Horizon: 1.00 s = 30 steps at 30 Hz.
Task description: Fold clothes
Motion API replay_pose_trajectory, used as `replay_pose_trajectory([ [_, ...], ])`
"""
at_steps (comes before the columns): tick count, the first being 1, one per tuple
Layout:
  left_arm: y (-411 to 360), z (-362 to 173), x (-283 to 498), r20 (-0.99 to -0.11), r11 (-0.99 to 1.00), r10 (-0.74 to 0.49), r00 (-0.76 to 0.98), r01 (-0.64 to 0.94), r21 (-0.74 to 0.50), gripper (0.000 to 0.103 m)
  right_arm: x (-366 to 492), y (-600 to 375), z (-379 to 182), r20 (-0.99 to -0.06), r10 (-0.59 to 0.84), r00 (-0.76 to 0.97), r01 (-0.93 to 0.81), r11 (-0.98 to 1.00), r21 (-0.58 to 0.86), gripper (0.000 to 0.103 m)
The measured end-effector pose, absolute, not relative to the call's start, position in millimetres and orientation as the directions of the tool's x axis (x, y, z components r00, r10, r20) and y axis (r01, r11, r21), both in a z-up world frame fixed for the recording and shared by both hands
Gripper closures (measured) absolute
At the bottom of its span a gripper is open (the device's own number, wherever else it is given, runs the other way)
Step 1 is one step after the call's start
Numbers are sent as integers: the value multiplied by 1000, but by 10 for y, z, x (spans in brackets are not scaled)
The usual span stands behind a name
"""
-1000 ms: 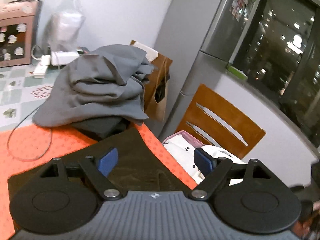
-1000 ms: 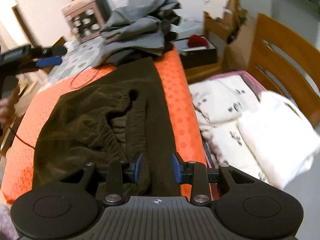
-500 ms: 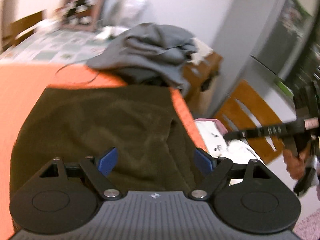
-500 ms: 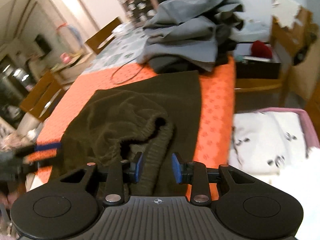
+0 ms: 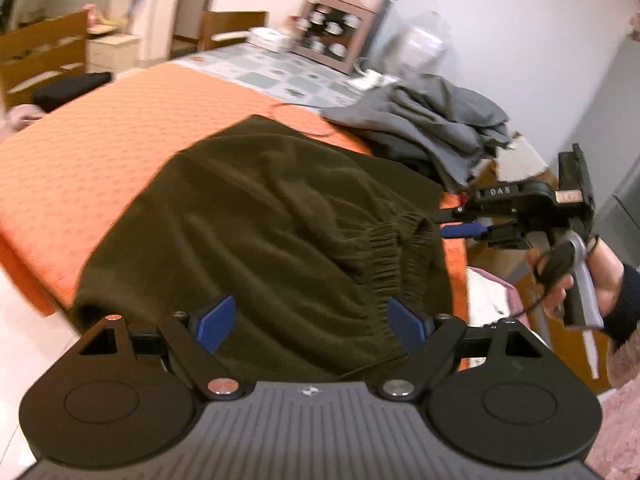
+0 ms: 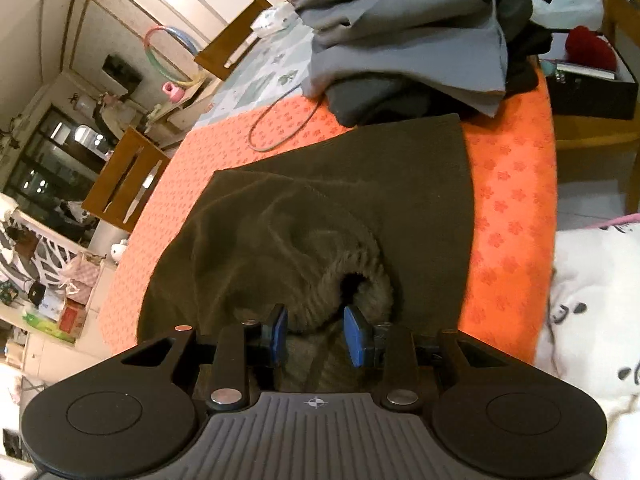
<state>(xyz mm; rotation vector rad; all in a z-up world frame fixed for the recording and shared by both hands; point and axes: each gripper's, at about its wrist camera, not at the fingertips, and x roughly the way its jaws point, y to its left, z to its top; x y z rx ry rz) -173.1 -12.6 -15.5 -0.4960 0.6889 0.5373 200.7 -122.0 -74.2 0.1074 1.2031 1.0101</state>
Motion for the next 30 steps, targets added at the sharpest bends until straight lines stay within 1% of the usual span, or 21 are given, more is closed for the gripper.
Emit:
replay_pose_trajectory([
  [6, -279, -77, -2040, -703, 670, 394, 592, -708, -221, 15, 2107, -956, -917, -737, 676, -15, -548, 611, 572, 68],
  [10, -360, -26, -2269, -689, 588, 451, 568, -770, -250, 15, 2109, -863, -1042, -764, 645, -9, -541, 639, 546, 69],
  [11, -379, -19, -2312, -687, 570, 460, 562, -780, -256, 15, 2121, -856, -1091, -773, 634, -7, -536, 651, 538, 73],
  [12, -399, -14, -2349, -687, 557, 467, 557, -788, -260, 15, 2148, -871, -1131, -770, 638, -15, -521, 652, 551, 85],
  [13, -415, -14, -2367, -689, 551, 470, 551, -793, -259, 15, 2175, -886, -1171, -766, 642, -24, -506, 653, 563, 89],
  [16, -450, -16, -2388, -697, 547, 475, 537, -801, -245, 15, 2253, -1003, -1136, -732, 681, -36, -467, 636, 615, 93],
  [22, -499, 30, -2313, -694, 588, 467, 547, -779, -218, 15, 2438, -1237, -792, -691, 722, -27, -493, 592, 638, 94],
  [24, -506, 36, -2276, -693, 604, 460, 555, -768, -214, 15, 2525, -1253, -792, -708, 705, -21, -517, 599, 612, 94],
  [26, -498, 26, -2237, -697, 621, 449, 559, -756, -206, 15, 2570, -1204, -916, -737, 676, -31, -548, 605, 578, 93],
  [28, -491, 15, -2197, -702, 639, 437, 563, -743, -198, 15, 2557, -1148, -1049, -756, 653, -42, -588, 596, 547, 88],
  [30, -475, 8, -2174, -703, 656, 432, 564, -732, -184, 15, 2473, -1169, -1043, -765, 643, -40, -620, 584, 524, 84],
])
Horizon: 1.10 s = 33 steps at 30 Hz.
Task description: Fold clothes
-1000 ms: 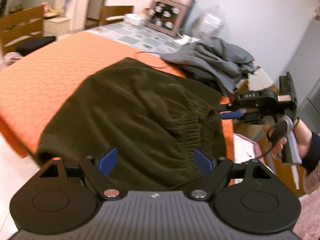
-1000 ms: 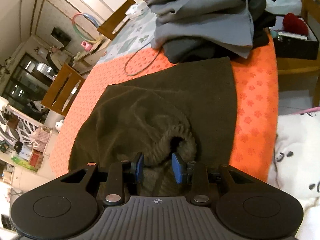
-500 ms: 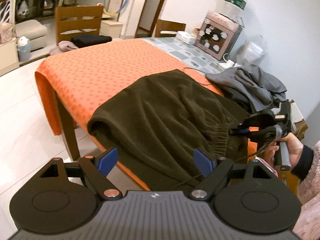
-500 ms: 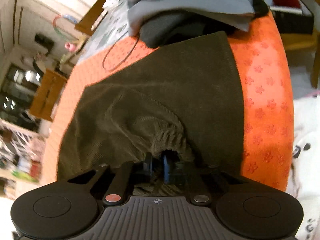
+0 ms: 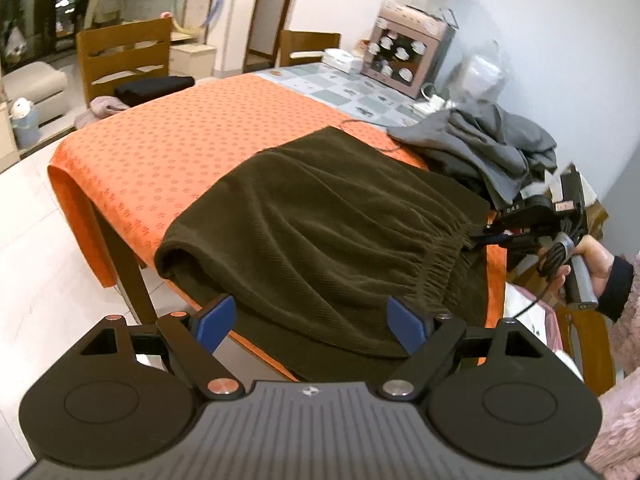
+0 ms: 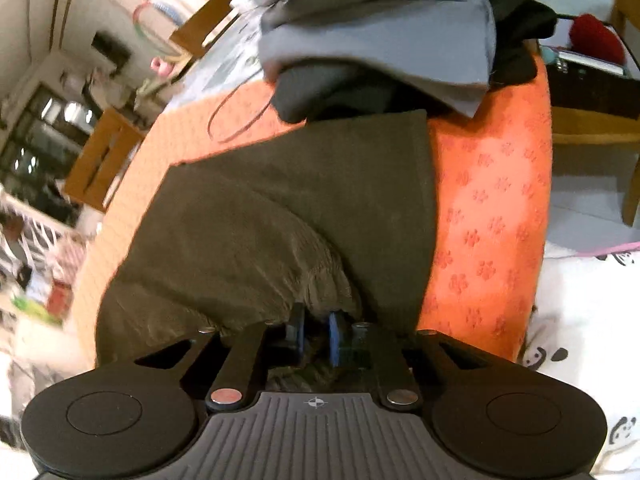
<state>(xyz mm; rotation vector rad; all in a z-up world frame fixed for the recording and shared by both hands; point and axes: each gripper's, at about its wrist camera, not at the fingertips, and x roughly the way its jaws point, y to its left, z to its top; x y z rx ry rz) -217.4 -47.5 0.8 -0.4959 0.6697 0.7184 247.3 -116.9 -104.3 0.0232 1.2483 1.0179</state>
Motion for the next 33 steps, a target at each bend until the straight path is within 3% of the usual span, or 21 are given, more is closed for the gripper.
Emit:
replay_pose_trajectory([
  [2, -450, -5, -2165, -704, 664, 428, 567, -726, -181, 15, 2355, -1253, -913, -745, 667, -15, -656, 555, 511, 73],
  [3, -430, -20, -2165, -706, 664, 422, 569, -724, -186, 15, 2278, -1306, -852, -732, 681, -19, -669, 535, 516, 63],
  [4, -414, -34, -2162, -708, 665, 416, 571, -722, -191, 15, 2201, -1358, -791, -719, 695, -24, -682, 514, 520, 61],
  [11, -328, -116, -2059, -724, 700, 380, 576, -691, -183, 15, 1491, -1470, -748, -698, 678, -230, -767, 315, 559, 61],
  [18, -264, -127, -2089, -727, 718, 375, 575, -676, -165, 15, 989, -1381, -968, -743, 580, -334, -783, 268, 562, 62],
  [20, -243, -122, -2129, -727, 715, 380, 572, -680, -162, 15, 913, -1398, -1003, -745, 577, -334, -784, 268, 560, 68],
  [21, -230, -124, -2156, -727, 712, 383, 570, -683, -160, 15, 902, -1402, -1015, -740, 579, -343, -777, 268, 570, 83],
  [23, -201, -132, -2205, -727, 707, 392, 563, -690, -153, 15, 892, -1421, -1017, -727, 588, -354, -764, 266, 588, 91],
  [29, -83, -129, -2358, -722, 683, 428, 544, -717, -135, 15, 813, -1557, -756, -701, 616, -361, -781, 212, 588, 94],
  [33, 67, -210, -2443, -728, 671, 445, 521, -733, -114, 15, 703, -1542, -1024, -764, 567, -306, -826, 241, 510, 89],
])
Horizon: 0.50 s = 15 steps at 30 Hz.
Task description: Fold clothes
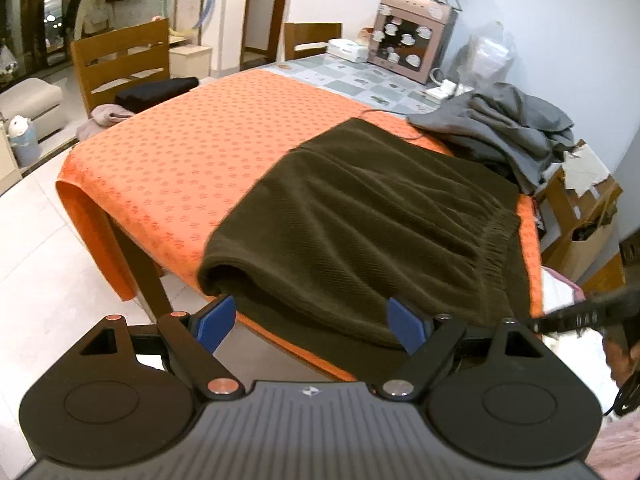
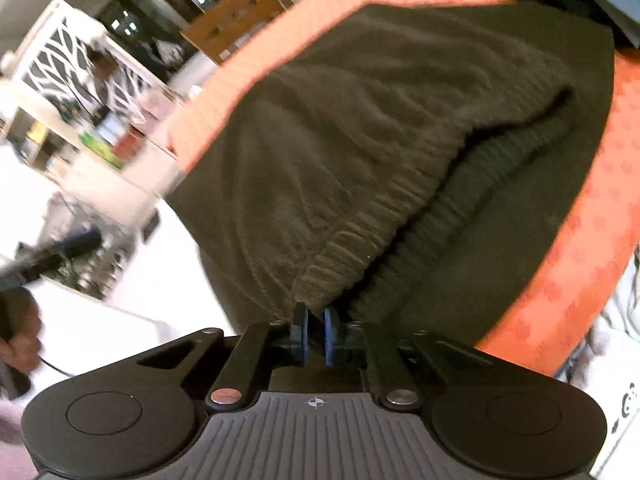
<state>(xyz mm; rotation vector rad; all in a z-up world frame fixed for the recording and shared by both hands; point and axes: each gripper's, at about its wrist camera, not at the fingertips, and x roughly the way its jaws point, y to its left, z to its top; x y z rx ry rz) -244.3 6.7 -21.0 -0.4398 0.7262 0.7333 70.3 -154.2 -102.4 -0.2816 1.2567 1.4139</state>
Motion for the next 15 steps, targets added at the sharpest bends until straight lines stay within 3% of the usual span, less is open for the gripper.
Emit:
replay_pose_trajectory([
  [3, 214, -288, -2499, -739, 686, 444, 506, -723, -83, 15, 649, -1593, -1006, -769, 581, -267, -842, 247, 479, 85],
  [7, 450, -394, -2559, -754, 723, 419, 506, -688, -60, 15, 532, -1717, -836, -779, 598, -188, -879, 251, 405, 70],
  [15, 953, -556, -2513, -770, 853, 290, 569, -518, -61, 15, 188, -1873, -657, -780, 625, 2, -833, 433, 345, 64],
])
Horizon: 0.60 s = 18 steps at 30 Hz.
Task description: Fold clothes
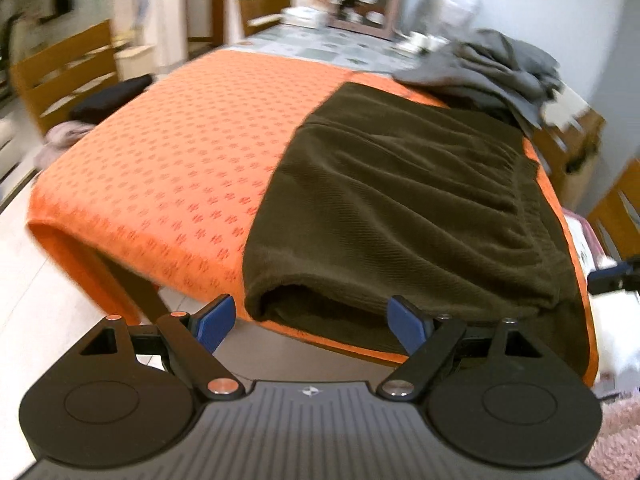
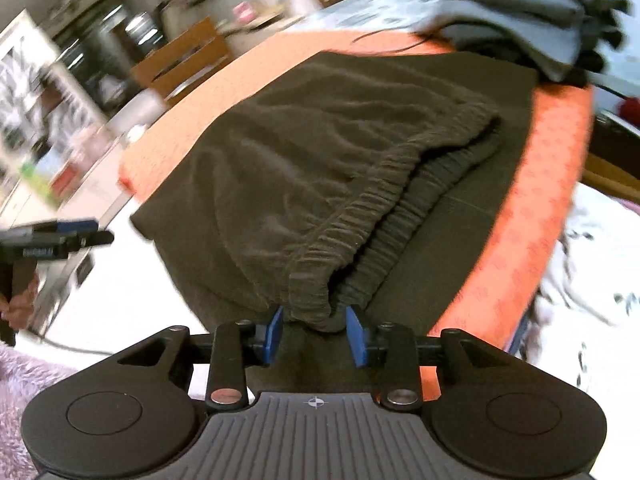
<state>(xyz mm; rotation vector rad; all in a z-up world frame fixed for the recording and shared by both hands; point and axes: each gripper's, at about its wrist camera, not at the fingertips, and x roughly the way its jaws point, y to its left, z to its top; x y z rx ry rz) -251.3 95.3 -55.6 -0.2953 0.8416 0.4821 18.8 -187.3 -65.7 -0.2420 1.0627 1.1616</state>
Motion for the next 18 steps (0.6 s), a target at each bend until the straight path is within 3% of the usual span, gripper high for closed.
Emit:
replay_pose_trajectory([
  [10, 1520, -586, -2481, -775, 950, 150, 614, -306, -58, 15, -221, -1924, -601, -761, 572, 306, -620, 727, 297, 62],
  [18, 1425, -376, -2346, -733, 965, 110, 672, -249, -83, 15, 99, -1994, -543, -750, 548, 370, -525, 789, 317, 62],
])
